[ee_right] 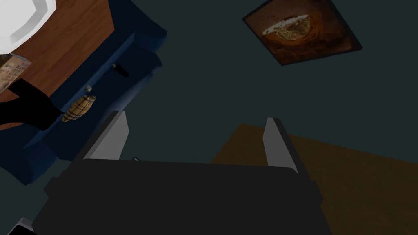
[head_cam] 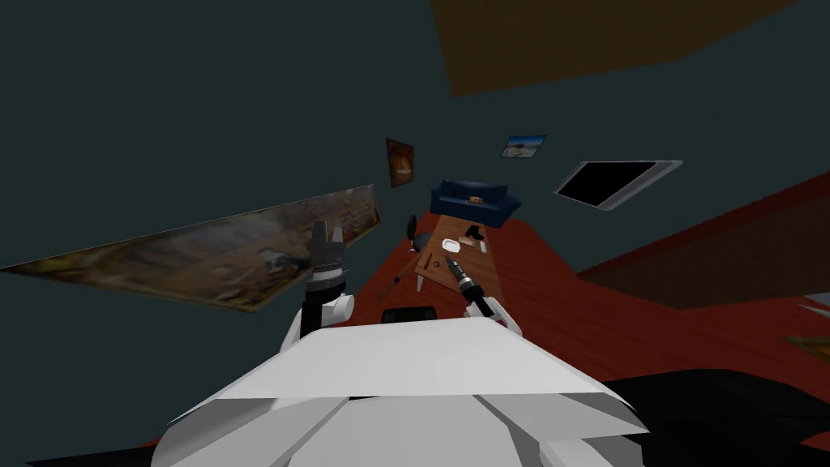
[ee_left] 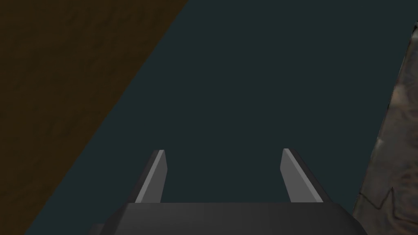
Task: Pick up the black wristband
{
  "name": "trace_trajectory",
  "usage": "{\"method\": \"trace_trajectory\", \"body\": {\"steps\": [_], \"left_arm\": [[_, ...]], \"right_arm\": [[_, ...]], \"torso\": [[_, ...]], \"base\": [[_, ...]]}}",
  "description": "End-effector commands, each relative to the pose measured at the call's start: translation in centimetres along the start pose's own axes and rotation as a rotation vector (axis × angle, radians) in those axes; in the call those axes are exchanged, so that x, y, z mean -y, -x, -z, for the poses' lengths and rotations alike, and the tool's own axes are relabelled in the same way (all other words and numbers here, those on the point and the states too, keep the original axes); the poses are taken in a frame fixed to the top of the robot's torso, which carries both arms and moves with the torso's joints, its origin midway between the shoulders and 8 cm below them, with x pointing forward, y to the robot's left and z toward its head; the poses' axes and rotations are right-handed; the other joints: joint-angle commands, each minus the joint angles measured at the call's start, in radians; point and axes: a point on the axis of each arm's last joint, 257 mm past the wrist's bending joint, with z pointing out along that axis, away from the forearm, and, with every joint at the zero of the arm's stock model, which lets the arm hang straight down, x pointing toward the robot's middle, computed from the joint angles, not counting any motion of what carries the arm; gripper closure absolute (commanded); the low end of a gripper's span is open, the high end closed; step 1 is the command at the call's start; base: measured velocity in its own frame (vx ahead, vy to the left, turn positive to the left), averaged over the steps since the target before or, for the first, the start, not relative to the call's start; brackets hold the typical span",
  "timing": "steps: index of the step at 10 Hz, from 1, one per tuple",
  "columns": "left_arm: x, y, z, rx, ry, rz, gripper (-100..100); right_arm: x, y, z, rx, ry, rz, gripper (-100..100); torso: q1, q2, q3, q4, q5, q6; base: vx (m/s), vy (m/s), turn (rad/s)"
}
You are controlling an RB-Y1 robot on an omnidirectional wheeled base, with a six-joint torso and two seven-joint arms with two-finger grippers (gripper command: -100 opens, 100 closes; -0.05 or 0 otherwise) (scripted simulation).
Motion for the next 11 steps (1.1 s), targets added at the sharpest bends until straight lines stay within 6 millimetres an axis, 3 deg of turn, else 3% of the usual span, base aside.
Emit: {"method": "trace_trajectory", "body": {"steps": [1,2,3,4,10,11], "left_arm": [[0.0,0.0,0.0,0.0,0.0,0.0,0],[0.0,0.0,0.0,0.0,0.0,0.0,0],[0.0,0.0,0.0,0.0,0.0,0.0,0],[0.0,0.0,0.0,0.0,0.0,0.0,0],[0.0,0.0,0.0,0.0,0.0,0.0,0],[0.0,0.0,0.0,0.0,0.0,0.0,0]], "right_arm": [[3.1,-1.6,0.4,-0.054,-0.074,0.081,-100],[5.3,-2.5,0.7,-0.092,-0.119,0.15,-100],[6.0,-2.8,0.9,-0.099,-0.134,0.15,-100],[8.9,-3.8,1.5,-0.145,-0.191,0.219,-100],[17.3,-6.0,4.4,-0.287,-0.352,0.427,-100],[19.4,-6.3,5.3,-0.329,-0.39,0.494,-100]], "torso": [[0.0,0.0,0.0,0.0,0.0,0.0],[0.001,0.0,0.0,0.0,0.0,-0.001],[0.0,0.0,0.0,0.0,0.0,0.0],[0.0,-0.001,0.0,0.0,0.0,0.0],[0.002,-0.002,-0.001,0.0,0.001,0.0],[0.002,-0.002,-0.001,0.0,0.001,0.001]], "base": [[-0.018,-0.032,0.36],[-0.019,-0.047,0.438],[-0.01,-0.042,0.195],[-0.006,-0.027,0.335],[-0.006,-0.025,0.26],[0.002,-0.015,0.241]]}}
